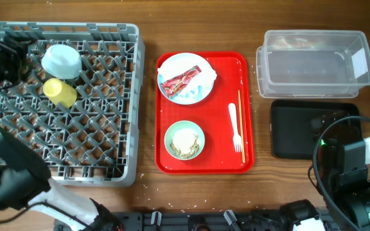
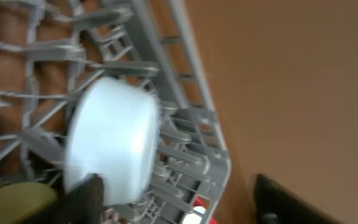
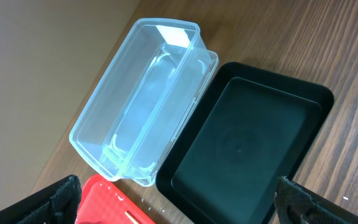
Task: Sort waste into correct bins and load items into the dishwasher rack
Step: 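Place the light-blue saucer upright in the dish rack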
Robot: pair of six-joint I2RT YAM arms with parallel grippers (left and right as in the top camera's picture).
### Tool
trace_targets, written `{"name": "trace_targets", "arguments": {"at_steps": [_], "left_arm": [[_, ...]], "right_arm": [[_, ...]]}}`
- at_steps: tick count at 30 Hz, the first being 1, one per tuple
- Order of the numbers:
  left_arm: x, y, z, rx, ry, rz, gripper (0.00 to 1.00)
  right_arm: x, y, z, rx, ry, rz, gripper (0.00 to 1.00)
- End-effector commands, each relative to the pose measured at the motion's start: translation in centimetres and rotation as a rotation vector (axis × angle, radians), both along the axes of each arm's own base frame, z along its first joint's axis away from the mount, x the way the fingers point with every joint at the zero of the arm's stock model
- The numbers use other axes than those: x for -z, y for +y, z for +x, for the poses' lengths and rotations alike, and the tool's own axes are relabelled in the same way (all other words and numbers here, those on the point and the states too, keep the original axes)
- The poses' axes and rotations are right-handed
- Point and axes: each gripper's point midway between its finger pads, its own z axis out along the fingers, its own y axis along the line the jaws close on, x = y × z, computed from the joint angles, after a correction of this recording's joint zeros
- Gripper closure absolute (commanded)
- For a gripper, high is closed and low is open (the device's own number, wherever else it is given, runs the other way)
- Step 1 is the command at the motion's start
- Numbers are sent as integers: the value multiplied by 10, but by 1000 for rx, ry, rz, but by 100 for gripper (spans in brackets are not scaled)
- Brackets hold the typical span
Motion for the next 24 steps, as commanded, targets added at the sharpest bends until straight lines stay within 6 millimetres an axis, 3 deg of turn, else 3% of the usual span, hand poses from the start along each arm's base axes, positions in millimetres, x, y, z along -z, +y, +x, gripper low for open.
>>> {"name": "trace_targets", "arguments": {"at_steps": [1, 4, 7, 9, 14, 17, 20, 22, 24], "left_arm": [[-20, -38, 20, 54, -35, 136, 96], [12, -48, 34, 8, 119, 502, 96], [34, -44, 30, -79, 271, 712, 96], [44, -38, 22, -88, 324, 729, 96], [55, 5, -11, -163, 457, 734, 96], [58, 20, -25, -201, 493, 698, 96], [42, -3, -5, -134, 353, 580, 96], [20, -47, 27, 49, 154, 525, 96], [27, -57, 33, 86, 152, 553, 96]], "right_arm": [[-2, -2, 0, 14, -10, -6, 0], [-2, -2, 0, 14, -10, -6, 0], [-2, -2, 0, 14, -10, -6, 0], [-2, -2, 0, 15, -10, -6, 0], [-2, -2, 0, 15, -10, -6, 0], [-2, -2, 0, 14, -10, -6, 0], [-2, -2, 0, 14, -10, -6, 0], [-2, -2, 0, 15, -10, -6, 0], [-2, -2, 0, 14, -10, -6, 0]]}}
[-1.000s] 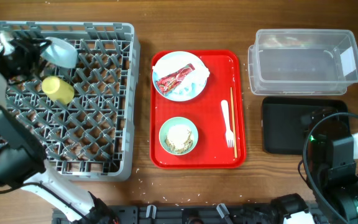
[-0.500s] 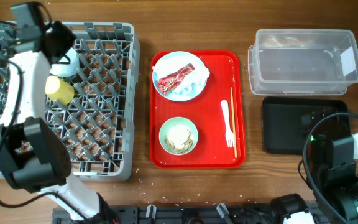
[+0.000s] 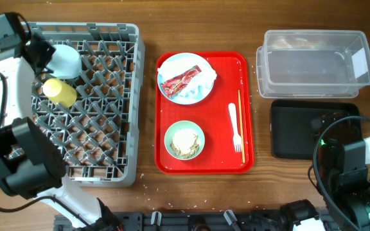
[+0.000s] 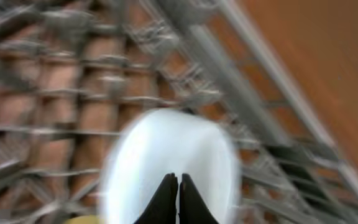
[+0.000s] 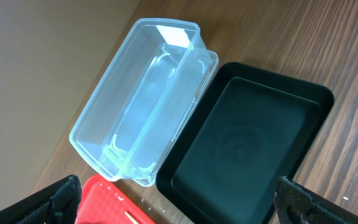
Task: Sort waste into correct bins and load items into the dishwasher rack
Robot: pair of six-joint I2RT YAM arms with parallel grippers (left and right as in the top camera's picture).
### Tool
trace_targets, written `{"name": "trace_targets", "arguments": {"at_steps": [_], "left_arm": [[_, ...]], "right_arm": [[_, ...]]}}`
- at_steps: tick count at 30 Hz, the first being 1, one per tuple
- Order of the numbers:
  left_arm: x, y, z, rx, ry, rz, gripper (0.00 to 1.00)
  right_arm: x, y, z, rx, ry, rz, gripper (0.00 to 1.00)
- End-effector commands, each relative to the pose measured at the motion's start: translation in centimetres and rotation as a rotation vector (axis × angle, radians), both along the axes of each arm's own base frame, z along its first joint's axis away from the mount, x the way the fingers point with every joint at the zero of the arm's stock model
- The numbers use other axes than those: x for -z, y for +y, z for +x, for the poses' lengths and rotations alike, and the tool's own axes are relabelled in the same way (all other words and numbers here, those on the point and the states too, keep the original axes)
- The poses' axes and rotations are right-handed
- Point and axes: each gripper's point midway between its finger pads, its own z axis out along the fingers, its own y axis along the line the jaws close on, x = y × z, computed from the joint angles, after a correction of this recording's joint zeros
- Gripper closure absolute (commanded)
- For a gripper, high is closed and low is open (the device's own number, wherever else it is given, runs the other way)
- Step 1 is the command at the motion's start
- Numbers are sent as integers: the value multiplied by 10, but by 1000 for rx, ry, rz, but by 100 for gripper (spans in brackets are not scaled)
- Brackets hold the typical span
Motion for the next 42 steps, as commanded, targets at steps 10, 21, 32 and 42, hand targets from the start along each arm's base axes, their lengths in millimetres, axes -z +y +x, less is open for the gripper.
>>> {"name": "trace_targets", "arguments": {"at_steps": [10, 21, 32, 42], "left_arm": [[12, 15, -25, -69, 121, 66, 96], [-101, -138, -25, 352, -168, -316, 96], [-3, -431, -174, 1079, 405, -220, 8], [6, -408, -175, 819, 393, 206, 6]], "right_arm": [[-2, -2, 0, 15, -10, -6, 0], [-2, -2, 0, 15, -10, -6, 0], [-2, -2, 0, 14, -10, -6, 0], [-2, -2, 0, 15, -10, -6, 0]]}}
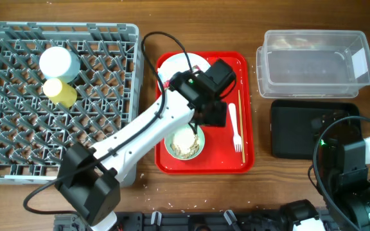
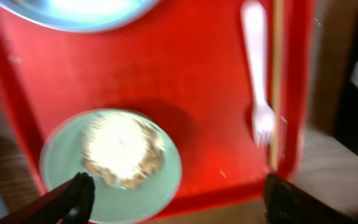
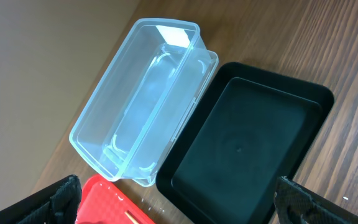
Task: Sort waste into correct bins and load items into the dishwasher rack
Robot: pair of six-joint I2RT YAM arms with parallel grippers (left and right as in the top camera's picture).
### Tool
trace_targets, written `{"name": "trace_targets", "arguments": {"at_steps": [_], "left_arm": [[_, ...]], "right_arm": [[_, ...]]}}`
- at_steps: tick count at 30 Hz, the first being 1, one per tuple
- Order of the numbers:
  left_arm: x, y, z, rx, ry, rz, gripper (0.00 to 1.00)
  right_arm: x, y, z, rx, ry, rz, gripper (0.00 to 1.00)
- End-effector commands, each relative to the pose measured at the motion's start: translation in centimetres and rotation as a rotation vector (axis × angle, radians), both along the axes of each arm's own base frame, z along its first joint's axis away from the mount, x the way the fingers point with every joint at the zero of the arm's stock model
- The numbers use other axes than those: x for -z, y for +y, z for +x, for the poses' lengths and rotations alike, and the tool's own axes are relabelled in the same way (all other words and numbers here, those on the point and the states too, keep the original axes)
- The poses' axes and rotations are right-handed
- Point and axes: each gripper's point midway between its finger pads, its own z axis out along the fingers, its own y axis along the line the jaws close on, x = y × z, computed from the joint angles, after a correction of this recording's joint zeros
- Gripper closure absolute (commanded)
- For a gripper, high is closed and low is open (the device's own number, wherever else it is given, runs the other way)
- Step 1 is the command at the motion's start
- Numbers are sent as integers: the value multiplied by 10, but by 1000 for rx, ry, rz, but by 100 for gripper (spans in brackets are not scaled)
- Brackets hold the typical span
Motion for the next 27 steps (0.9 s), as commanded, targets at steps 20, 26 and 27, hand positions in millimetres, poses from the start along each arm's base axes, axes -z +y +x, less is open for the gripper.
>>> {"name": "trace_targets", "arguments": {"at_steps": [20, 26, 27], "left_arm": [[-22, 259, 169, -794, -295, 32, 0], [-23, 258, 171, -792, -303, 26, 0], [-23, 258, 171, -792, -304, 25, 0]], "right_arm": [[14, 79, 18, -126, -55, 555, 0], [92, 203, 84, -1185, 311, 338, 0], [126, 212, 85, -1246, 424, 369, 0]]}}
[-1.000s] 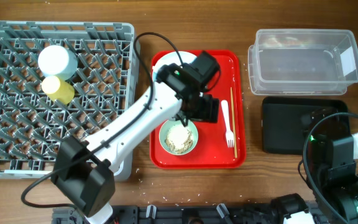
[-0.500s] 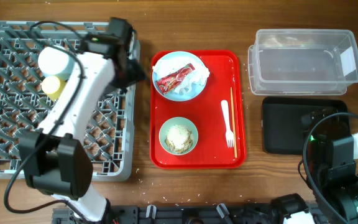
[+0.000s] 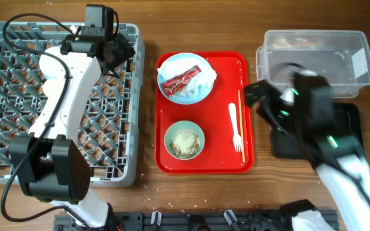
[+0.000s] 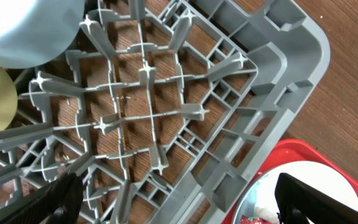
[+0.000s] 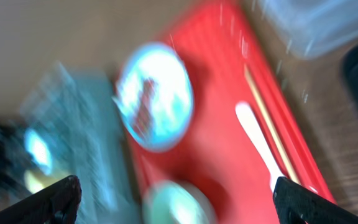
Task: Sort waste into correct bins and load items into the dishwasher rack
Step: 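Grasp the green rice bowl rim with the right gripper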
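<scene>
The grey dishwasher rack (image 3: 132,115) holds a white cup (image 4: 30,25) and a yellow cup, both under my left arm in the overhead view. My left gripper (image 3: 121,48) hangs open over the rack's far right corner (image 4: 291,37), holding nothing. The red tray (image 3: 172,163) carries a white plate (image 3: 188,93) with a red wrapper (image 3: 180,79), a green bowl of food (image 3: 184,140), a white fork (image 3: 234,125) and a chopstick (image 3: 241,122). My right gripper (image 3: 257,90) is open beside the tray's right edge. Its own view is blurred.
A clear plastic bin (image 3: 313,54) stands at the far right. The black bin (image 3: 351,122) in front of it is partly covered by my right arm. Bare wood lies between the rack and the tray.
My left gripper has gone from over the tray, by the green bowl, to the rack's far right corner. My right arm, parked at the front right before, now reaches to the tray's right edge.
My left gripper was at the rack's far left beside the white cup, then shut above that cup, then open over the tray near the bowl, and now over the rack again. The right arm stayed parked until now. Everything on the tray kept its place.
</scene>
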Robot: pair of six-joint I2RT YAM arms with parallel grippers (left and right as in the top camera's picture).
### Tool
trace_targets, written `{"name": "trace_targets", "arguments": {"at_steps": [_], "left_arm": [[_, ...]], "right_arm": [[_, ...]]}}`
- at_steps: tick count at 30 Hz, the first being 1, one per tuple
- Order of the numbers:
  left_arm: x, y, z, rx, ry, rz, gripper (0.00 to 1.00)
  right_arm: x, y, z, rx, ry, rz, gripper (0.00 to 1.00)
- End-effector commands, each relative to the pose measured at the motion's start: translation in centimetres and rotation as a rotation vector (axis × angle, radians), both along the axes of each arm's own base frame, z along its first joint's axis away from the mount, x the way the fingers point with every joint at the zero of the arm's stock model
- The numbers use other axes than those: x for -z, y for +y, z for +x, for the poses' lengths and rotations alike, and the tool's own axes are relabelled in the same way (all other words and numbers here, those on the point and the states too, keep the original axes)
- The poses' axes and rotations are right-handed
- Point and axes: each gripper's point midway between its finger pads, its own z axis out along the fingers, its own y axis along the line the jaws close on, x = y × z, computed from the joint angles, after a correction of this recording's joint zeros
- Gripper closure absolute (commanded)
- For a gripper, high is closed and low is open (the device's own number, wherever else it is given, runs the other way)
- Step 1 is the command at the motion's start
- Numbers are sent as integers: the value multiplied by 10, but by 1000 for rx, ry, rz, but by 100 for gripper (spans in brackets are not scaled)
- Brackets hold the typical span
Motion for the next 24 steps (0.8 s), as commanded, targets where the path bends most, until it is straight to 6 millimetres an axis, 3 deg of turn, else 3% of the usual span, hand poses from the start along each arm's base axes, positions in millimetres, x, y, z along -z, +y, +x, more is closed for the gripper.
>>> {"name": "trace_targets", "arguments": {"at_steps": [1, 3, 6, 9, 12, 13, 14, 19, 21, 24], "left_arm": [[-2, 4, 1, -20, -7, 13, 0], [-2, 4, 1, -19, -7, 13, 0], [-2, 4, 1, -20, -7, 13, 0], [-2, 4, 1, -20, -7, 13, 0], [-2, 4, 1, -19, -7, 13, 0], [-2, 4, 1, -20, -7, 13, 0], [-2, 4, 1, -20, -7, 13, 0], [-2, 4, 1, -20, -7, 13, 0], [-2, 4, 1, -20, -7, 13, 0], [-2, 4, 1, -19, -7, 13, 0]], "right_arm": [[82, 41, -13, -393, 234, -16, 0], [109, 42, -14, -405, 363, -79, 0], [100, 73, -6, -489, 278, -132, 0], [100, 103, -11, -570, 198, -205, 0], [108, 116, -23, -612, 197, -266, 0], [108, 120, -26, -606, 208, -254, 4], [108, 125, -29, -585, 222, -235, 34], [115, 123, -37, -547, 260, -254, 43], [127, 114, -43, -512, 297, -271, 39], [134, 111, -47, -510, 311, -277, 55]]}}
